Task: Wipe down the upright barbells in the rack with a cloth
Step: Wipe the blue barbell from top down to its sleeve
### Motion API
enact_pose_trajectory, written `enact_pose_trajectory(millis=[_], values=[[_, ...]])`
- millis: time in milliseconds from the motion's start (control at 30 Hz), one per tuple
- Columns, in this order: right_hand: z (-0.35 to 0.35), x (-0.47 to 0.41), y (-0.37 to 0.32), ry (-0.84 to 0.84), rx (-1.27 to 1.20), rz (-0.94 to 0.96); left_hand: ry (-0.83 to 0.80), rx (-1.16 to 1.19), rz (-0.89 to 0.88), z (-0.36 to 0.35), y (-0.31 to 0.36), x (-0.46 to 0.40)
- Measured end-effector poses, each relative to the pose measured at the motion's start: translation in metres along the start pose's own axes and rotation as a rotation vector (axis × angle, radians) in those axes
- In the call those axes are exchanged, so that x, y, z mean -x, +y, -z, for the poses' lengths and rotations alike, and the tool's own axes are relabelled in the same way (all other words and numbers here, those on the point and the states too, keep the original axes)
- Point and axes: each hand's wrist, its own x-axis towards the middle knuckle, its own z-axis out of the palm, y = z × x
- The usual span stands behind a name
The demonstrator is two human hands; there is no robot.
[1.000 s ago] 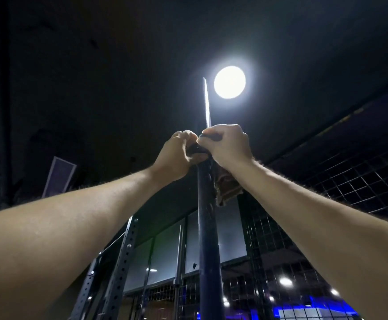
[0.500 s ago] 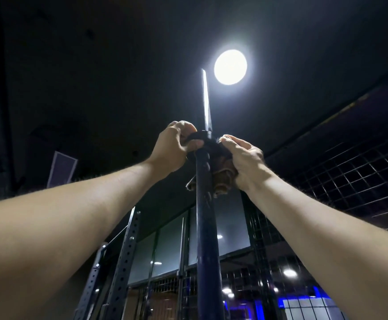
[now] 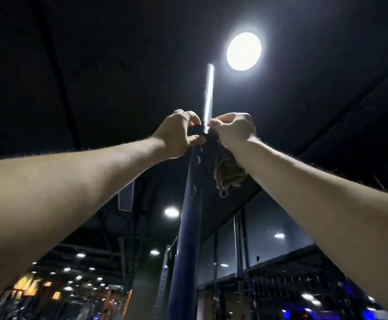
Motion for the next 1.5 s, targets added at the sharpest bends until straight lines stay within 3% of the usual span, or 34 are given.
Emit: enact_pose_trajectory(millis=[167,367,433,500,600,667,767,833,967,1100,1133,1200,1267,1333,1433,1500], values=[[-0.016,-0.006,-0.008,-0.077,0.134,0.061,0.082,0.032,0.029,-0.006,0.001,-0.005],[-0.010,0.004,0.030,0.042,-0.305,-0.196,0.088,0.033,-0.009,-0.013,-0.006,-0.006],[-0.010,0.005,0.025,0.060,-0.332,-0.246,0.098,0.034,-0.011,-0.014,-0.005,-0.006],[-0.012,0.008,0.016,0.103,-0.179,-0.176,0.100,0.036,-0.007,-0.012,-0.004,-0.006],[-0.021,0.018,0.002,0.125,0.112,0.098,0.099,0.038,-0.034,-0.009,-0.004,-0.006],[-0.024,0.020,0.002,0.148,0.118,0.185,0.089,0.052,-0.043,-0.007,-0.006,-0.006],[-0.023,0.018,0.017,0.170,-0.153,0.149,0.082,0.083,-0.046,-0.006,-0.007,-0.005],[-0.022,0.021,0.028,0.172,-0.381,-0.021,0.079,0.130,-0.009,-0.009,-0.013,-0.003],[-0.018,0.027,0.035,0.039,-0.854,-0.339,0.046,0.585,0.155,-0.015,-0.023,0.008],[-0.011,0.022,0.034,0.001,-0.858,-0.407,0.013,0.873,0.248,-0.021,-0.023,0.018],[-0.010,0.020,0.034,0.008,-0.789,-0.398,0.011,0.825,0.227,-0.020,-0.022,0.019],[-0.007,0.015,0.030,0.042,-0.560,-0.332,0.021,0.476,0.117,-0.013,-0.021,0.014],[-0.007,0.008,0.024,0.063,-0.252,-0.155,-0.017,0.075,-0.011,-0.008,-0.016,0.001],[-0.012,0.006,0.014,0.049,-0.038,-0.007,-0.040,-0.148,-0.125,-0.008,-0.003,-0.008],[-0.022,0.005,0.006,0.065,-0.030,0.069,0.036,-0.223,-0.133,-0.012,0.007,-0.010],[-0.025,0.008,0.010,0.103,-0.169,0.057,0.099,-0.162,-0.097,-0.014,0.004,-0.010]])
